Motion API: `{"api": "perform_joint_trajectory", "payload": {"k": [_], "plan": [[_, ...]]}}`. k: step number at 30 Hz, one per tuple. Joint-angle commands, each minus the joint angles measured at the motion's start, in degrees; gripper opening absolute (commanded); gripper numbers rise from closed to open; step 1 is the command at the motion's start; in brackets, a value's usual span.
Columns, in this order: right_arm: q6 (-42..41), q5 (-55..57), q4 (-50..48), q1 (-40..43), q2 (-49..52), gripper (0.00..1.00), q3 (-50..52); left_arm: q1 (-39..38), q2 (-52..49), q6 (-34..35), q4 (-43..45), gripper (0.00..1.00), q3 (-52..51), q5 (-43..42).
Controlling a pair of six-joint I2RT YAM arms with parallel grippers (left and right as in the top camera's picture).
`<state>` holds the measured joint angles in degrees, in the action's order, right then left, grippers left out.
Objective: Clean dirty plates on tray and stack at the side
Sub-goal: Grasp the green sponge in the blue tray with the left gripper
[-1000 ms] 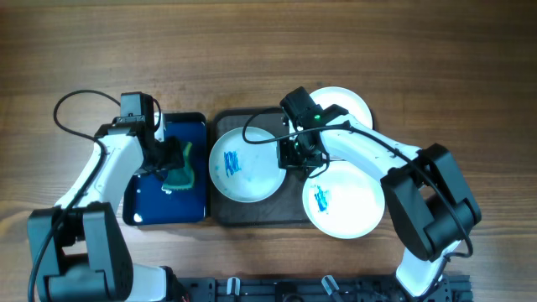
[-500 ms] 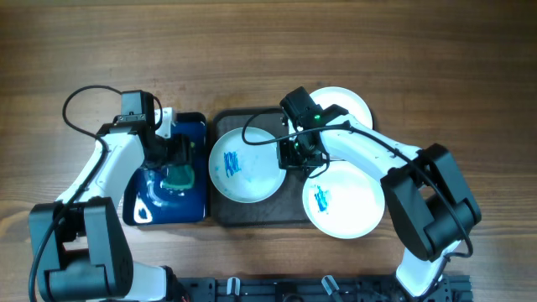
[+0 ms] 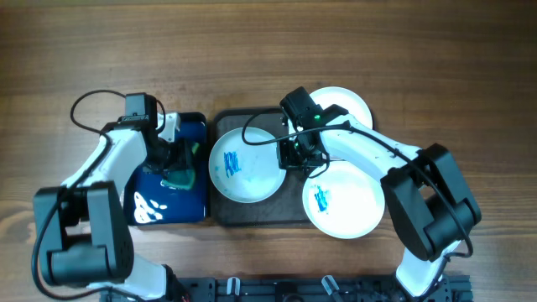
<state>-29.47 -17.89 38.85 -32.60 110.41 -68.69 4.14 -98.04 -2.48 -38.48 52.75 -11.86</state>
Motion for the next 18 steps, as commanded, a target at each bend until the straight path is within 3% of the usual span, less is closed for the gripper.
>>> {"api": "perform_joint_trajectory", "payload": {"k": [1,2,3,18], "plan": [[0.9,0.3,-0.4,-0.5,0.9,0.06,-0.2,0.1,-3.4,-0.3,-1.0,0.27,-1.2,-0.5],[0.9,0.3,-0.4,-0.5,0.9,0.06,-0.2,0.1,-3.5,-0.3,-0.7,0.12,-1.2,-0.5],[0.9,0.3,-0.3,-0.5,0.9,0.06,-0.2,0.1,-3.5,-0.3,-0.7,0.04,-1.2,-0.5],[1.0,0.3,-0.2,-0.5,0.9,0.06,-0.2,0.1,-0.9,0.3,-6.4,0.04,0.8,-3.7]]}}
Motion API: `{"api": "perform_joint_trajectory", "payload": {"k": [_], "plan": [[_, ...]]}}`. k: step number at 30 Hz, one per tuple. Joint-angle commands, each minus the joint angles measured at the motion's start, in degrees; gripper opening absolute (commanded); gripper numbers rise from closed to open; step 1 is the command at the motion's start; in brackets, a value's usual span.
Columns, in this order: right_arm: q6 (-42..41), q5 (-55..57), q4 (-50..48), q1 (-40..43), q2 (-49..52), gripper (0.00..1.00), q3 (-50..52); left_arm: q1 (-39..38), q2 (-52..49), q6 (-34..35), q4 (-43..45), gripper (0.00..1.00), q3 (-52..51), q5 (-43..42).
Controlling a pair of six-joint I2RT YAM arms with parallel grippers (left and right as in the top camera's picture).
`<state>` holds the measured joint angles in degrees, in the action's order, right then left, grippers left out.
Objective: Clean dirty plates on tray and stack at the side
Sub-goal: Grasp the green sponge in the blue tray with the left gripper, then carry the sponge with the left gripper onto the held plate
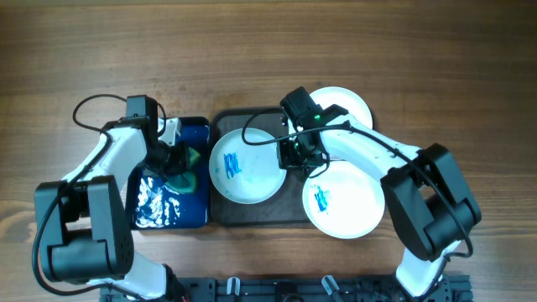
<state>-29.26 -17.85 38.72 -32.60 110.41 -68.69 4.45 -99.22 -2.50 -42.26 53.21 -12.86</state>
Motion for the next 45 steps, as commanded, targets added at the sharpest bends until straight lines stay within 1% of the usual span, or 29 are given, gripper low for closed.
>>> {"api": "perform_joint_trajectory", "payload": {"k": [1,6,10,12,13,22,26,31,43,45], "plan": [[0.8,0.2,-0.1,-0.5,0.9,0.06,-0.2,-0.2,1.4,0.4,-3.1,0.04,0.8,-2.6],[0.8,0.2,0.2,-0.5,0.9,0.06,-0.2,-0.2,10.4,1.0,-3.5,0.04,2.1,-2.3],[0.8,0.2,0.2,-0.5,0.9,0.06,-0.2,-0.2,17.8,7.0,-3.7,0.04,2.1,6.6],[0.8,0.2,0.1,-0.5,0.9,0.06,-0.2,-0.2,19.0,8.5,-3.9,0.04,2.1,9.3],[0.8,0.2,0.0,-0.5,0.9,0.06,-0.2,-0.2,19.0,9.5,-3.9,0.04,2.1,10.2],[0.7,0.2,-0.2,-0.5,0.9,0.06,-0.2,-0.2,13.9,10.3,-6.0,0.04,2.1,11.0],[0.7,0.2,-0.2,-0.5,0.9,0.06,-0.2,-0.2,13.0,10.7,-6.0,0.04,2.1,11.3],[0.7,0.2,-0.1,-0.5,0.9,0.06,-0.2,-0.2,13.1,10.3,-5.8,0.04,2.1,6.9],[0.6,0.2,-0.2,-0.5,0.9,0.06,-0.2,-0.2,13.1,10.3,-5.7,0.04,2.1,6.9],[0.6,0.2,-0.2,-0.5,0.9,0.06,-0.2,-0.2,13.1,9.5,-5.5,0.04,2.1,5.4]]}}
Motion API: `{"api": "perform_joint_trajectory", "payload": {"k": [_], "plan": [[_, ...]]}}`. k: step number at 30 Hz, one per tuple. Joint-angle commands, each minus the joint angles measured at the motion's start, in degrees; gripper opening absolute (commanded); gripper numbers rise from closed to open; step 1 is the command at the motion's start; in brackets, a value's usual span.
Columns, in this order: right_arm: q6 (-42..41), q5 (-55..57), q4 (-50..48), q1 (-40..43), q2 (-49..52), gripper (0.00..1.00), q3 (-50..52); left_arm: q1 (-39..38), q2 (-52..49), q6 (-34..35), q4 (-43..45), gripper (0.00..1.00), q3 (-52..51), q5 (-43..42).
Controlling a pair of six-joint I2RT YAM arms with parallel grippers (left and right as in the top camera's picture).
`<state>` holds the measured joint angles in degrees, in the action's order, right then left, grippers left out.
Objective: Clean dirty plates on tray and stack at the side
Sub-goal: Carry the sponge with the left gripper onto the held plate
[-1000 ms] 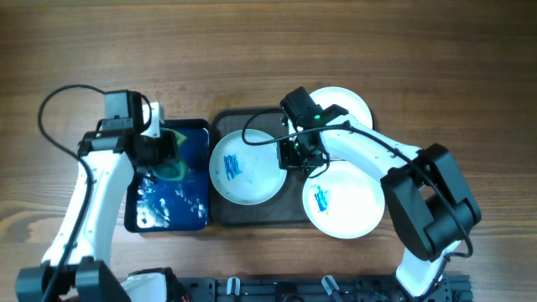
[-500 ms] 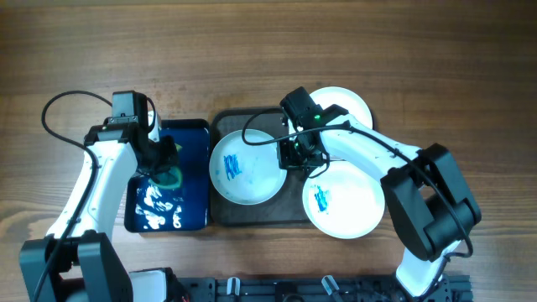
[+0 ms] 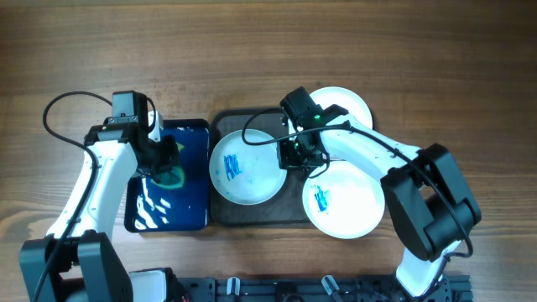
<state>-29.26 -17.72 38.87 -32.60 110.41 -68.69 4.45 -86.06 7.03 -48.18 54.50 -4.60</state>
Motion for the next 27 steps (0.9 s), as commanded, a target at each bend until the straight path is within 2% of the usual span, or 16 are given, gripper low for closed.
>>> {"api": "perform_joint_trajectory", "payload": {"k": [1,4,11,15,17,23,27], "plan": [[0.6,0.1,-0.3,-0.5,0.9,0.06,-0.2,-0.2,-0.1,-1.8,0.6,0.04,0.8,-5.9],[0.6,0.1,-0.3,-0.5,0.9,0.06,-0.2,-0.2,-0.1,-4.9,1.8,0.04,0.8,-16.5],[0.6,0.1,-0.7,-0.5,0.9,0.05,-0.2,-1.3,-0.1,-3.7,7.0,0.04,0.8,-34.5],[-2.9,2.1,-0.1,-0.5,0.9,0.04,-0.2,-6.7,-0.4,1.2,10.4,0.04,0.8,-34.2],[-6.6,5.2,1.3,-0.5,0.9,0.04,-0.2,-10.1,-1.0,3.1,12.1,0.04,0.8,-32.1],[-10.9,11.5,4.9,-0.5,0.8,0.04,-0.2,-18.4,-3.7,7.2,16.0,0.04,0.8,-26.5],[-7.3,11.7,5.3,-0.5,0.8,0.04,-0.2,-20.4,-6.7,8.3,17.5,0.04,0.8,-25.3]]}}
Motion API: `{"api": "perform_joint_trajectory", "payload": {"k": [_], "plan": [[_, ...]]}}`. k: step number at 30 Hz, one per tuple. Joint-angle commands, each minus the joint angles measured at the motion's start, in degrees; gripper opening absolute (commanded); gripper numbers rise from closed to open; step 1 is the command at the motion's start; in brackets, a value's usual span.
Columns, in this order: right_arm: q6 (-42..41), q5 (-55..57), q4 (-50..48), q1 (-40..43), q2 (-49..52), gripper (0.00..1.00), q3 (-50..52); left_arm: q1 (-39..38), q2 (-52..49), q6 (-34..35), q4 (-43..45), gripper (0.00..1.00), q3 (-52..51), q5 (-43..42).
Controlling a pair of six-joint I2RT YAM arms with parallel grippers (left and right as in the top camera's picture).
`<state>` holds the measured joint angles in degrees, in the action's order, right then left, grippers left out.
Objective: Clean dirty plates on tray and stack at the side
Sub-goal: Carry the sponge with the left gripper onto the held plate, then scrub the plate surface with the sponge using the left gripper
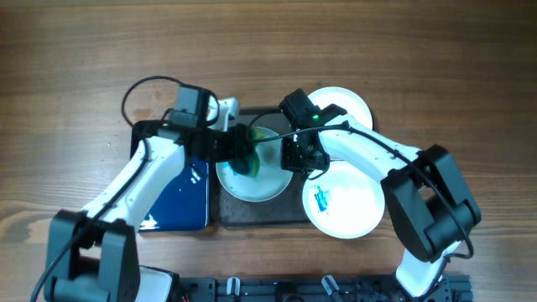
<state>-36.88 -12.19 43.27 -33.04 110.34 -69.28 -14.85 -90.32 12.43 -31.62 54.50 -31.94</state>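
A white plate (262, 186) lies on the dark tray (252, 220) in the overhead view. My left gripper (242, 156) is over the plate's upper part, shut on a green sponge (249, 165) that rests on the plate and hides its blue marks. At the plate's right rim sits my right gripper (291, 156), which appears shut on that rim. A second white plate (344, 201) with a blue smear lies to the right, overlapping the tray's right edge.
A blue basin of water (172, 197) stands left of the tray, partly under my left arm. A clean white plate (351, 102) sits at the back right, behind my right arm. Cables loop above the left arm.
My left gripper was over the blue basin with the sponge; now it is over the plate on the tray, sponge on the plate. The right arm has not moved.
My left gripper held the green sponge in the basin's right side, and the water showed foam. Then it held the sponge nearer the basin's middle. Now the sponge lies on the blue-marked plate. My right gripper stayed at that plate's right rim throughout.
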Motion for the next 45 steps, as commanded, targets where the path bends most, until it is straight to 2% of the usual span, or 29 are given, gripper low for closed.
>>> {"api": "perform_joint_trajectory", "payload": {"k": [1,7,14,22,30,41,45], "plan": [[0.8,6.1,0.9,-0.1,0.9,0.04,0.4,-1.2,-3.5,3.1,0.8,0.04,0.8,2.9],[2.3,4.0,0.3,-0.1,0.9,0.04,0.4,-1.8,-10.8,3.0,3.0,0.04,0.8,4.6],[2.2,2.3,-0.4,0.0,0.9,0.04,0.4,-6.7,-19.5,3.6,9.4,0.04,0.8,5.4],[2.0,1.8,-0.2,-0.1,0.9,0.04,0.4,-8.1,-20.8,16.1,3.1,0.04,0.8,32.5],[2.0,1.8,-0.4,0.0,0.9,0.04,0.4,-8.1,-20.8,21.4,-6.5,0.04,0.8,44.3],[2.0,1.8,-0.7,0.0,0.9,0.04,0.4,-8.2,-20.8,20.9,-17.9,0.04,0.8,42.1],[2.0,1.8,-1.6,0.0,0.9,0.04,0.4,-8.5,-20.8,9.6,-16.4,0.04,0.8,28.2]]}}
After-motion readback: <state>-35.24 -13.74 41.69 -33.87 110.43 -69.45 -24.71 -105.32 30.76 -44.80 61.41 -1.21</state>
